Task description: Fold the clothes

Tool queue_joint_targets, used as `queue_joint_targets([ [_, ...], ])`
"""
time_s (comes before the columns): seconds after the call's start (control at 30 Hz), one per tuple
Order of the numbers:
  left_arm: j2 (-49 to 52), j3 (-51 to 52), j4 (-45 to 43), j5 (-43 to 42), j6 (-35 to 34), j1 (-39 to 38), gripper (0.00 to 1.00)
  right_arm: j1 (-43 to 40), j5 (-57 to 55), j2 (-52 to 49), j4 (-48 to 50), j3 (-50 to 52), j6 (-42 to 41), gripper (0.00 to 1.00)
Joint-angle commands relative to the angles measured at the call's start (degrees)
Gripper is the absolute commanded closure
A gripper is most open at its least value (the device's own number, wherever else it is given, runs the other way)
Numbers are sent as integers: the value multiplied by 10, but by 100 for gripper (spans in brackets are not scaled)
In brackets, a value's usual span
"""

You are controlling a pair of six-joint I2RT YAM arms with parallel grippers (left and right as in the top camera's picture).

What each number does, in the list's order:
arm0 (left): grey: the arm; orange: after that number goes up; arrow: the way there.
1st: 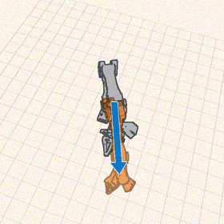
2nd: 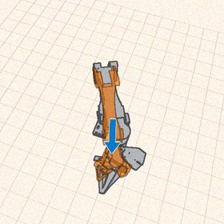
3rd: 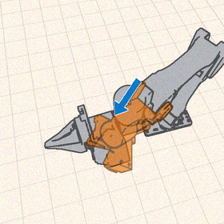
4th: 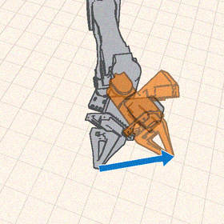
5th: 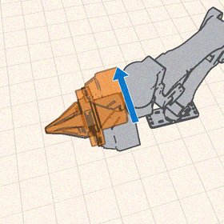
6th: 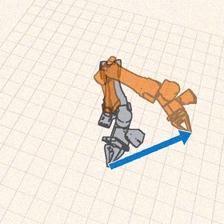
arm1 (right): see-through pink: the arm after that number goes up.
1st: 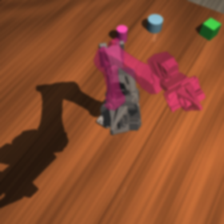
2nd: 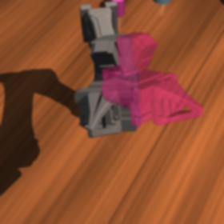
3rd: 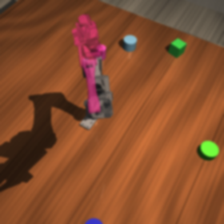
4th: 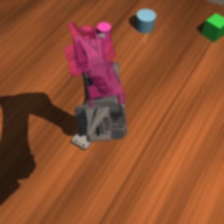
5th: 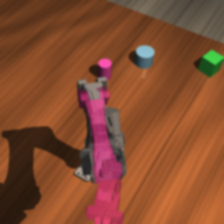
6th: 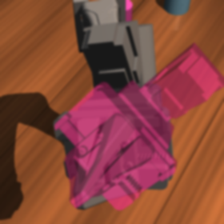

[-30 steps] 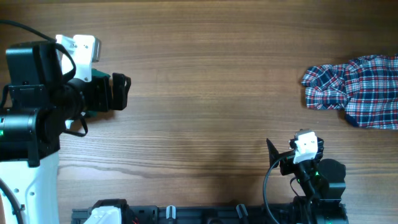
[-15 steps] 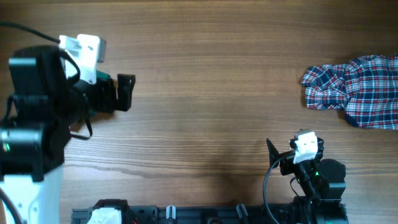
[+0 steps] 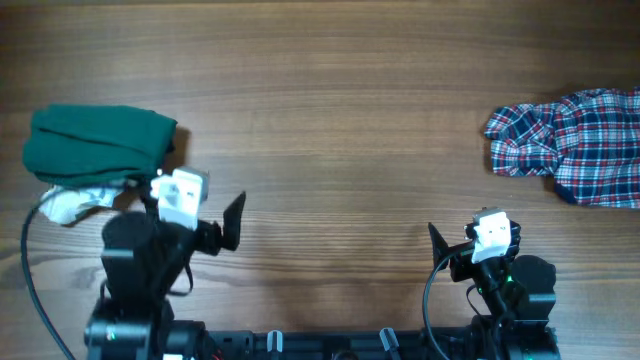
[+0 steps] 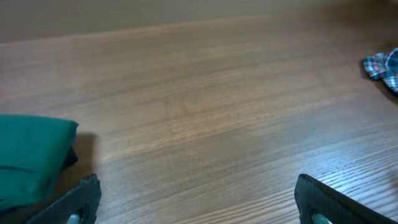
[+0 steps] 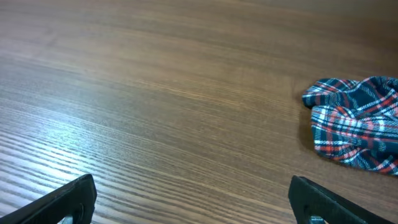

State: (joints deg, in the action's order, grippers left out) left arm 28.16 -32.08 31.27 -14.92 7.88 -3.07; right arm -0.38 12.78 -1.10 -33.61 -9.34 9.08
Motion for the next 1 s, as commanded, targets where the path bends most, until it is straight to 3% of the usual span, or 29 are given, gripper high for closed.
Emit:
queue_joint_targets([
  [0.0,-104,65,-4,-11,3,-3,0,-2,-5,7,1,2,-2,0],
  [0.2,-231,135,-10,-11,3,-3,0,-2,-5,7,1,2,-2,1],
  [0.37,-279,228,-87,-11,3,-3,0,-2,-5,7,1,2,-2,0],
  [0.47,-280,270,-155,-11,-2,-3,0,-2,-5,7,1,2,-2,1],
  [0.97,-280,272,-160,-9,-2,-3,0,-2,-5,7,1,2,-2,1],
])
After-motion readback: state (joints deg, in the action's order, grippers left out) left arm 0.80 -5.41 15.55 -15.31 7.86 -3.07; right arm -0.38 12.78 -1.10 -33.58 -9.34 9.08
